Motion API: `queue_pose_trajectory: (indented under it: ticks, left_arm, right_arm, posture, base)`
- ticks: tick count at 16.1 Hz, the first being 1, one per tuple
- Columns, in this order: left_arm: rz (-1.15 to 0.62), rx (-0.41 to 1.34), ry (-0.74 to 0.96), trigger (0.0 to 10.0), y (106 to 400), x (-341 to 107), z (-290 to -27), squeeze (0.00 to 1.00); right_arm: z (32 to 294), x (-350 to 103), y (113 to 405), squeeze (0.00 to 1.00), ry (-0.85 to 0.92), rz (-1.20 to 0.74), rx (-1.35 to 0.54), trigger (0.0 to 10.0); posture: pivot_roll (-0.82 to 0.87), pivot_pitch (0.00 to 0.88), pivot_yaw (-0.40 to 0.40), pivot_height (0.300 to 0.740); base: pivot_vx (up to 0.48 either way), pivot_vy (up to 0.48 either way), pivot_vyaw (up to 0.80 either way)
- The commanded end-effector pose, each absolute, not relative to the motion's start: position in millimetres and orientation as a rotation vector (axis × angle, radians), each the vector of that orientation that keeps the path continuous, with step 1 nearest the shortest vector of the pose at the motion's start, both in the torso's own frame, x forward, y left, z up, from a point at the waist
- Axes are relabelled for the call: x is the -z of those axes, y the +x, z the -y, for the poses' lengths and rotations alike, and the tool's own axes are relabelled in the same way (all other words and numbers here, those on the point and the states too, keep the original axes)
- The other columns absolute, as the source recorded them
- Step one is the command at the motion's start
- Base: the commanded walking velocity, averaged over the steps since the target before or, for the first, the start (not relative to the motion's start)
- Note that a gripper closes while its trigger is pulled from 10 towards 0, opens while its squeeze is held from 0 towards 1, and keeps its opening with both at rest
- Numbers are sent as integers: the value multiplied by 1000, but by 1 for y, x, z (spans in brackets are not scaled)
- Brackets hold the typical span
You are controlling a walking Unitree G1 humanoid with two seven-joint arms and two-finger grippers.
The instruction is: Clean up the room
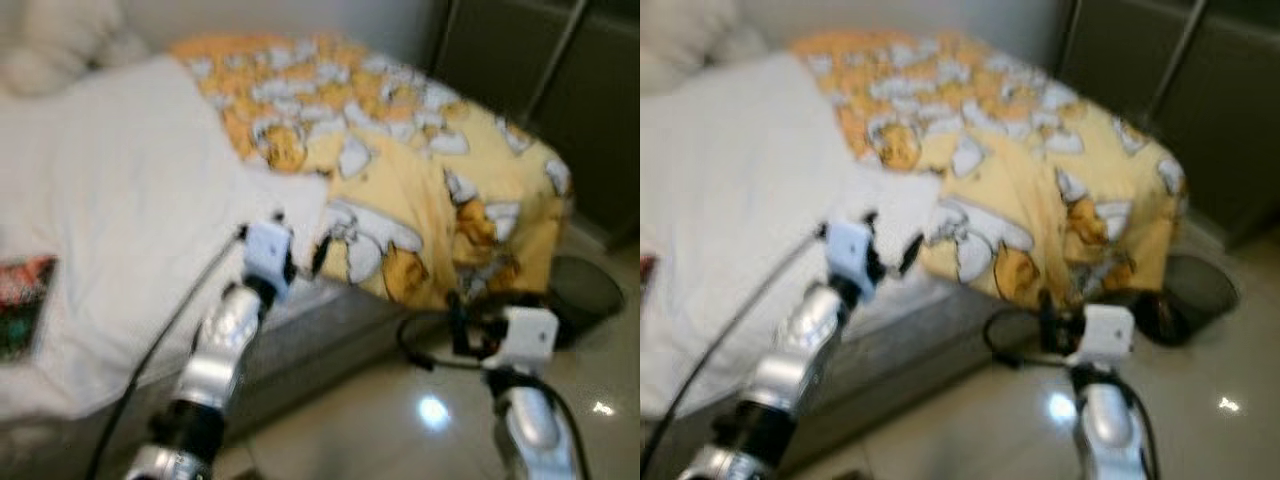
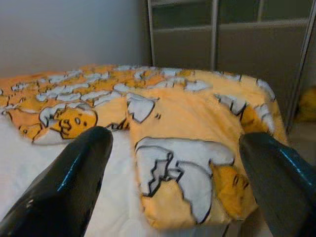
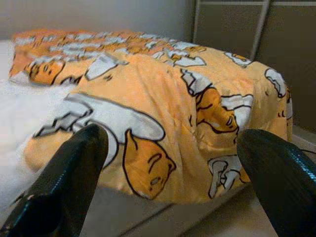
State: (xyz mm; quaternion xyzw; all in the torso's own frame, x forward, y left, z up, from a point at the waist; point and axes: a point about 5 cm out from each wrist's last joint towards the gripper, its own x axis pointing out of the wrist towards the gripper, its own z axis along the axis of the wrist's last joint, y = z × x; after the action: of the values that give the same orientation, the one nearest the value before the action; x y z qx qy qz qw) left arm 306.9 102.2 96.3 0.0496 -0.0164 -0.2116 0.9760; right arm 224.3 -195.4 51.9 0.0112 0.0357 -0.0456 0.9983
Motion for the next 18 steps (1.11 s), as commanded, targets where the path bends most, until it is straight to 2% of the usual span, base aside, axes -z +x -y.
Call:
queue_pose_trajectory:
  ticks: [1, 9, 11, 14, 18]
  left_arm:
    - [50, 419, 119, 10000, 314, -102, -107, 0]
    - [48, 485, 119, 10000, 306, -89, -88, 0]
    - [1, 469, 120, 10000, 305, -76, -84, 0]
    - [-124, 240, 99, 10000, 318, -52, -107, 0]
    - [-132, 177, 150, 10000, 316, -43, -110, 0]
  right_arm:
    - [193, -50, 230, 0, 36, -83, 98, 10000]
    - [191, -48, 232, 0, 9, -95, 68, 10000]
    - [194, -45, 231, 0, 4, -109, 76, 10000]
    - [192, -31, 221, 0, -2, -174, 29, 10000]
    - [198, -28, 189, 0, -72, -242, -58, 10000]
  posture:
    - [-6, 0, -4, 740]
    - [-20, 0, 0, 740]
    - [-26, 0, -16, 740]
    - [-53, 0, -55, 740]
    - [-130, 94, -111, 740]
  base:
    - [480, 0, 0]
    - [480, 0, 0]
    - [480, 0, 0]
    - [0, 0, 0]
    - [0, 0, 0]
